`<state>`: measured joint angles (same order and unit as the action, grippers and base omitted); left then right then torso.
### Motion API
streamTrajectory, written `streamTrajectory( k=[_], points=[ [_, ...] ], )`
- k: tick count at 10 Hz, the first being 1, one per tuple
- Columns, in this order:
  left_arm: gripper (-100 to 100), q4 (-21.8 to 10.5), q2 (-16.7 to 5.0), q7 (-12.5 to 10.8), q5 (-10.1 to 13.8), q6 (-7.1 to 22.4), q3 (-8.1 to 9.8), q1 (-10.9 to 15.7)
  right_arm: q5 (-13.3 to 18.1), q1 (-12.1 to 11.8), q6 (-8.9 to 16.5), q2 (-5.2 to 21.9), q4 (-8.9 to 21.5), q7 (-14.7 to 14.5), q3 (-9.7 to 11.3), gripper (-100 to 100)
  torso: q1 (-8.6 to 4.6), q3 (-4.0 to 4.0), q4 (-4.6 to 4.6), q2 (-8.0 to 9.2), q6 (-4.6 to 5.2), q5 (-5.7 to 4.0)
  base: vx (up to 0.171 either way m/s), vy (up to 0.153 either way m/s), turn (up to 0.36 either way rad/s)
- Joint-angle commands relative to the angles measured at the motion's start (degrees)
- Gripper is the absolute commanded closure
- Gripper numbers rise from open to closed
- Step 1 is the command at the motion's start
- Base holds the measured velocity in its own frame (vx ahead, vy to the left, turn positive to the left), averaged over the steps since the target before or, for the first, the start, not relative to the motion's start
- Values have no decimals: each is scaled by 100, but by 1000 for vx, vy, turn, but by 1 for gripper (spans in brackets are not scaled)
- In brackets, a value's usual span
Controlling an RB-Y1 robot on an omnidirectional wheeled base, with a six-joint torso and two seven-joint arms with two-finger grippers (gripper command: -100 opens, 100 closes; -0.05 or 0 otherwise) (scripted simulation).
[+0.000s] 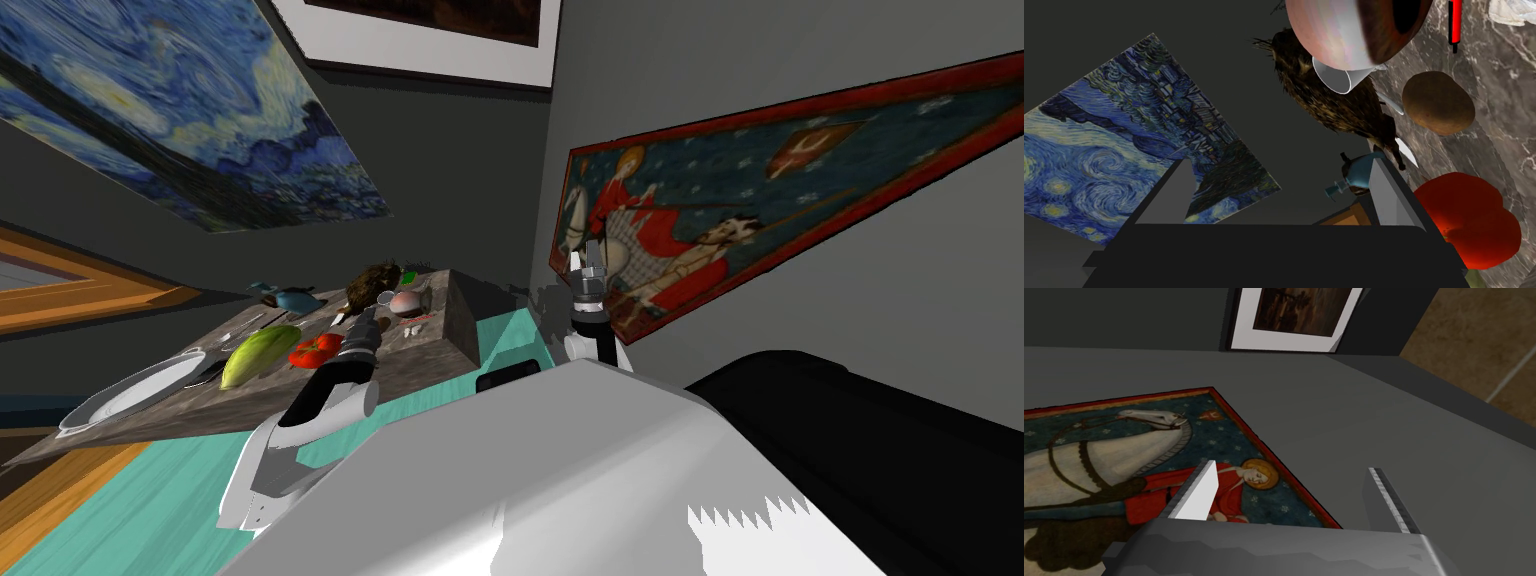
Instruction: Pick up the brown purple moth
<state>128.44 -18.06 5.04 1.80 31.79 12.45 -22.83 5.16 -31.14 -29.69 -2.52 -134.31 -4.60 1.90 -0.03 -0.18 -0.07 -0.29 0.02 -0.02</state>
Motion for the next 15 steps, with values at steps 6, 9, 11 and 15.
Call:
streamTrajectory(
  k=[6,9,11,15],
  points=[
    [-100,-21,4,120,215,1044,276,104,0,0,0,0,0,0,0,0,4,2,1,5,0,0,46,-50,-4],
    [-100,-25,15,170,306,1507,389,128,0,0,0,0,0,0,0,0,6,1,0,4,0,0,46,-37,-14],
    [-100,-25,15,170,306,1798,389,128,0,0,0,0,0,0,0,0,1,-1,-1,-1,0,0,47,-29,-5],
    [-100,-22,45,272,496,2456,621,170,0,0,0,0,0,0,0,0,10,3,1,7,0,1,46,-23,-34]
  ],
)
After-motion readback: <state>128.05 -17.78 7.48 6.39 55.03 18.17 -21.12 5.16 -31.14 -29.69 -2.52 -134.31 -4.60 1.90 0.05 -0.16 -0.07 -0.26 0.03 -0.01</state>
